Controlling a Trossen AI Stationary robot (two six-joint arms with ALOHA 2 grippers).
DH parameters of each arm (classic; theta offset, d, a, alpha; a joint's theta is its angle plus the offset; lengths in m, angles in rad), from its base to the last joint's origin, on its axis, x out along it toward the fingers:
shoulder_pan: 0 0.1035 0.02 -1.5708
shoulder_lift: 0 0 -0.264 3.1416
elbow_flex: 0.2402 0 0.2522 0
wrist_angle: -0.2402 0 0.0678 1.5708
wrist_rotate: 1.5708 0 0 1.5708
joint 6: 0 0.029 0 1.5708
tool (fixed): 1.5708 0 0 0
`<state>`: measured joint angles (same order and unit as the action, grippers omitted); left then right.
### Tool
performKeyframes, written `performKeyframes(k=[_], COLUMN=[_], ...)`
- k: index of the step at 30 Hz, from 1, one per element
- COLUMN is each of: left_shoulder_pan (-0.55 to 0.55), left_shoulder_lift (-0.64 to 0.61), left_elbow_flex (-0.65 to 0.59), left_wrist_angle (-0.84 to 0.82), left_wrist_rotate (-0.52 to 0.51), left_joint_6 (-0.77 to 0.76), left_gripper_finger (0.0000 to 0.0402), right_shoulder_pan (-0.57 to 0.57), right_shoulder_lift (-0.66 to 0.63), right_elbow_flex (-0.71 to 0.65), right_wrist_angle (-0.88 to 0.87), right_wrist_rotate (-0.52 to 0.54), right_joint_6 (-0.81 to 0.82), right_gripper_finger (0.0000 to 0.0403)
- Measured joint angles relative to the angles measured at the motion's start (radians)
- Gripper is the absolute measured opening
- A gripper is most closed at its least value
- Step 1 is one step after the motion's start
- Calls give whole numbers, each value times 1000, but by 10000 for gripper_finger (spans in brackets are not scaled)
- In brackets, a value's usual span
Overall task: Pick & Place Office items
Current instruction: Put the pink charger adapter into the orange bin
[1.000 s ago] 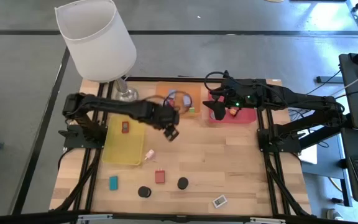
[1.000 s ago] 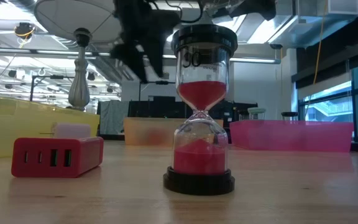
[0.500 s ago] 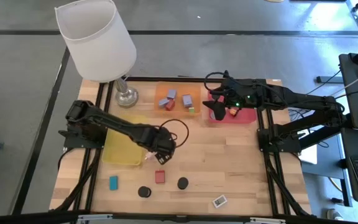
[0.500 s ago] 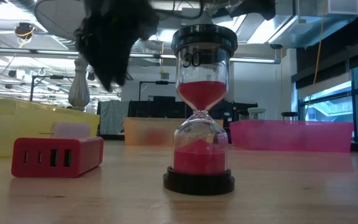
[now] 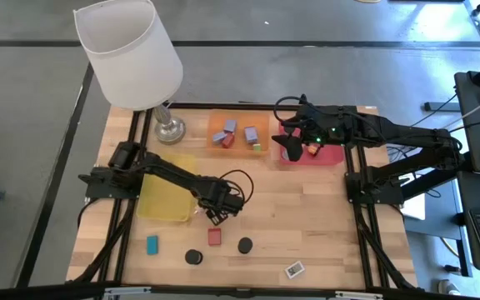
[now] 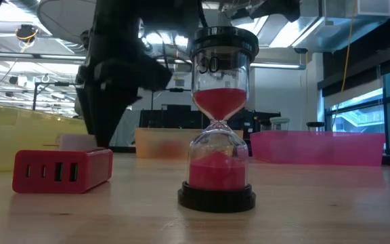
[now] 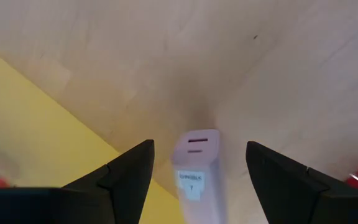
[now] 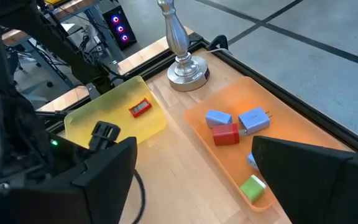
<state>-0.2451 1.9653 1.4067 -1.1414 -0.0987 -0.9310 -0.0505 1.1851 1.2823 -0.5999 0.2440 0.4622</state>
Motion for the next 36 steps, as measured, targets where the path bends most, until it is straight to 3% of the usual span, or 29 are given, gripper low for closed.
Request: performKeyframes(k=[7, 12, 22, 28, 31, 36], left_shoulder_pan=[-6, -11, -8, 10, 26, 90], left_shoulder_lift=[47, 48, 46, 26, -19, -129], left_elbow_flex=[0, 0, 0, 0, 0, 0], left_wrist_angle=[-20, -20, -39, -39, -7, 101], left_wrist_rotate=[87, 89, 102, 124, 96, -43], left_joint_6=[2, 2, 19, 63, 98, 149], left_gripper_finger=[251, 242, 120, 113, 122, 127], right_shoulder_pan=[0, 0, 0, 0, 0, 0], right_shoulder_lift=[0, 0, 0, 0, 0, 0], right_elbow_flex=[0, 0, 0, 0, 0, 0], right_wrist_angle=[0, 0, 0, 0, 0, 0], right_wrist_rotate=[0, 3, 3, 3, 2, 3], right_joint_6=[-1, -2, -2, -2, -1, -1], right_gripper_finger=[322, 322, 322, 322, 322, 322])
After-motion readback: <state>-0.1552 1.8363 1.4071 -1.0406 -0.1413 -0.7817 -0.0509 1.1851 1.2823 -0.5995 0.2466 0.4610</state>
